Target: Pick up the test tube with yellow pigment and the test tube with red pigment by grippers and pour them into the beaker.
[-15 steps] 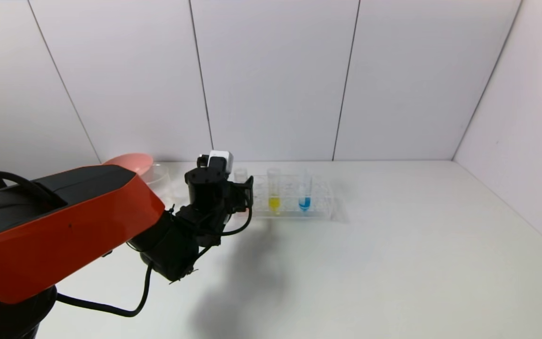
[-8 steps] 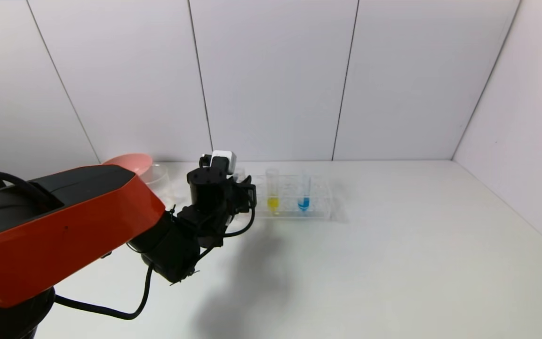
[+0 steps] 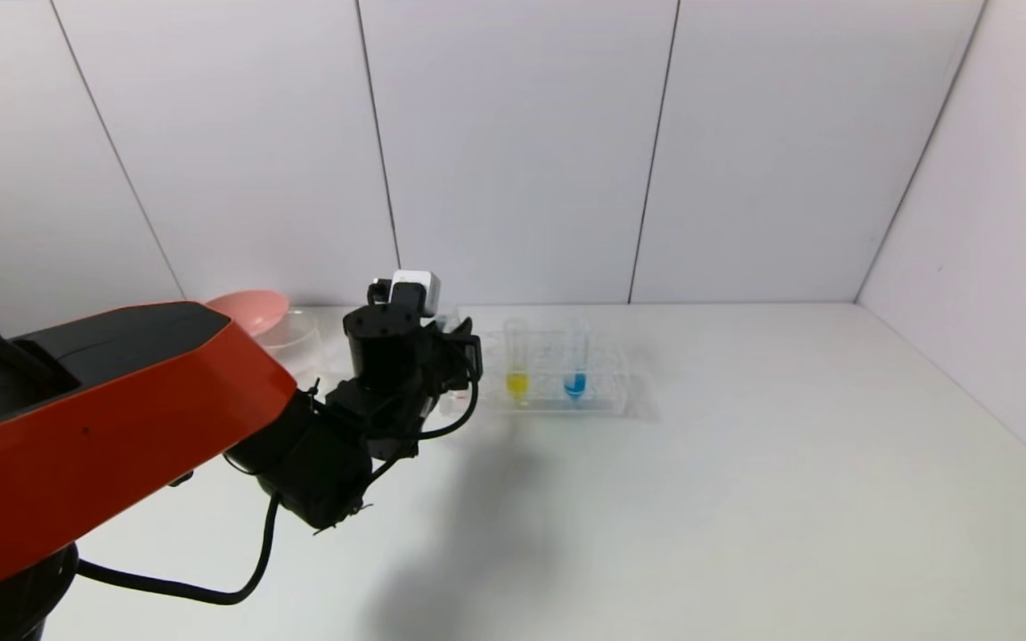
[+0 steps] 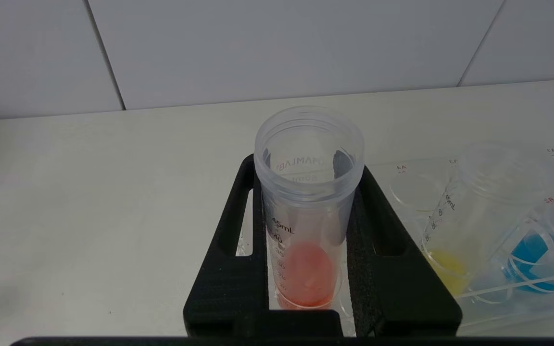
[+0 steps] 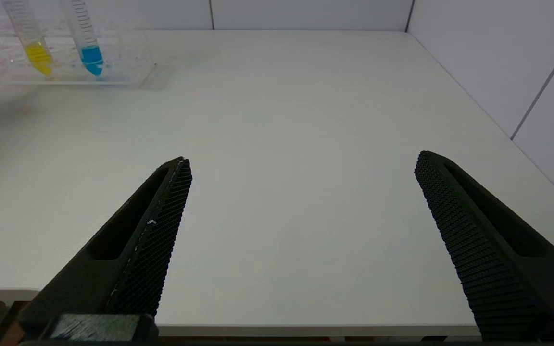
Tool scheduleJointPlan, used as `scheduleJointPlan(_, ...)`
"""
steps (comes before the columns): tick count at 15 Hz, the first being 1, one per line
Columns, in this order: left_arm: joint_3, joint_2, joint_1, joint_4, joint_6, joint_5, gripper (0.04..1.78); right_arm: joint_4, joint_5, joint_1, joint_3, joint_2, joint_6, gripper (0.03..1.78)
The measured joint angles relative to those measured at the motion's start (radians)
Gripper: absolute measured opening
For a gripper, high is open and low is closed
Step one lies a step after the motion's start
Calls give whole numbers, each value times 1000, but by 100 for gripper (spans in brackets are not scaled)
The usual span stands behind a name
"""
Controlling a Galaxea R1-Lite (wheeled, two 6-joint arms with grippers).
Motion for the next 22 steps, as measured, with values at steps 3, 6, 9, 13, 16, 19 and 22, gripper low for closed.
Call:
scheduleJointPlan(3, 5, -29, 0, 5, 0, 3, 47, 0, 0, 0, 0, 0, 0, 170)
scheduleJointPlan(6, 1, -57, 4, 12, 16, 14, 47, 0, 0, 0, 0, 0, 0, 170)
scheduleJointPlan(9, -1, -107, 11, 32, 75, 18, 47, 0, 0, 0, 0, 0, 0, 170)
scheduleJointPlan(13, 3, -171, 3, 68, 91, 17, 47, 0, 0, 0, 0, 0, 0, 170)
scheduleJointPlan(16, 4, -221, 1, 114, 95, 16, 47, 0, 0, 0, 0, 0, 0, 170)
scheduleJointPlan(19, 4, -280, 2, 175, 94, 15, 47, 0, 0, 0, 0, 0, 0, 170)
scheduleJointPlan(22, 6, -346, 3, 243, 94, 15, 47, 0, 0, 0, 0, 0, 0, 170)
